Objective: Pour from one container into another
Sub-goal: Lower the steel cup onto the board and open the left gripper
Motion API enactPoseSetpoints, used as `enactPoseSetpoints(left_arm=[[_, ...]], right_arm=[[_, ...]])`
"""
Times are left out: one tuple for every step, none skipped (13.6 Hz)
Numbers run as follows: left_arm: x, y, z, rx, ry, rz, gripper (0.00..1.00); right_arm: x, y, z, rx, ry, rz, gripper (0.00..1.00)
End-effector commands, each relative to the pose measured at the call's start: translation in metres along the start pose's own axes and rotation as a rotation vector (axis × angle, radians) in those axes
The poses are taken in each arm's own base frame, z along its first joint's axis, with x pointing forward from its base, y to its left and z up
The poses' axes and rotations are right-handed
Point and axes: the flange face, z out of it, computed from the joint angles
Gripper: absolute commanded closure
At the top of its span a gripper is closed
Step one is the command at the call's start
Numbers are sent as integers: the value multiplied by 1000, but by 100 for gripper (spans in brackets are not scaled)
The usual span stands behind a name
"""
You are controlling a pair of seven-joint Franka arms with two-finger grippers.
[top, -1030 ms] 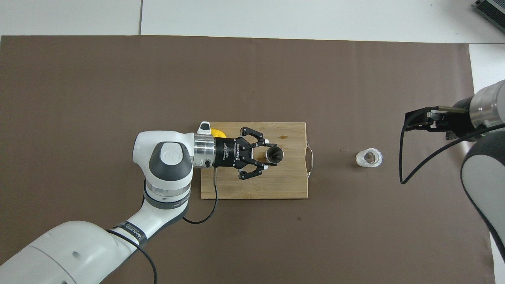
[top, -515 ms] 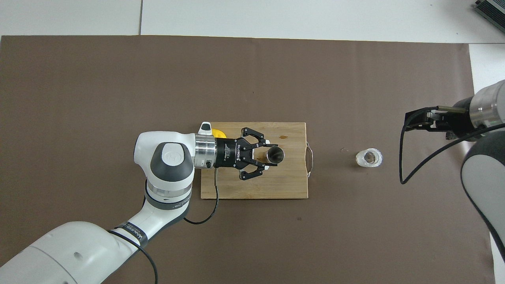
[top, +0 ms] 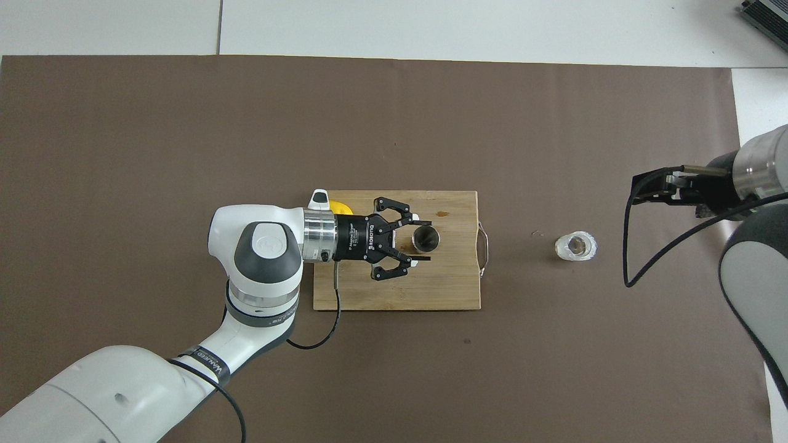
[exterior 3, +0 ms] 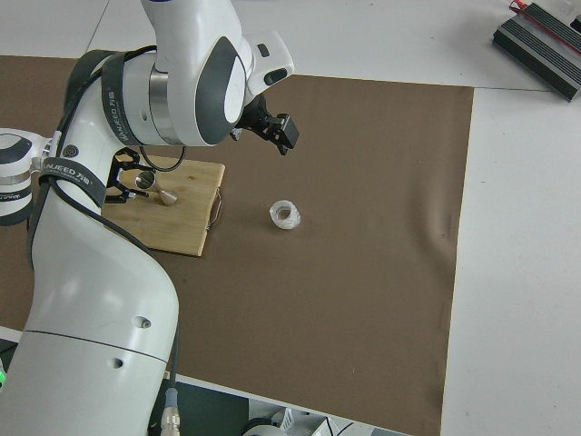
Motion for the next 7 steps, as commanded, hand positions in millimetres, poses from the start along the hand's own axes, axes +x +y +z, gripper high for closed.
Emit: enactPoseSetpoints(left_arm=[[-3,-5,-6,-23,15,7,22],[-4,-4,-7,-26,17,10,3],[-4,-2,-9,-26,17,13,0],[-4,1,-12,-22,18,23,0],[-6,4,-15,-13,19,38,0],[-5,10,-18,-7,18,49,0],[-9,22,-31,-2,20,79,0]], right_arm=[[0,1,-4,20,-11,-16,0],[0,1,-4,20,-11,-18,0],[0,1,-4,20,-11,-18,0],[0,1,-4,20,-11,-18,0],[0,1,-4,20,-11,-18,0],[0,1,-4,20,-11,-16,0],[0,2,-4,20,-11,-16,0]])
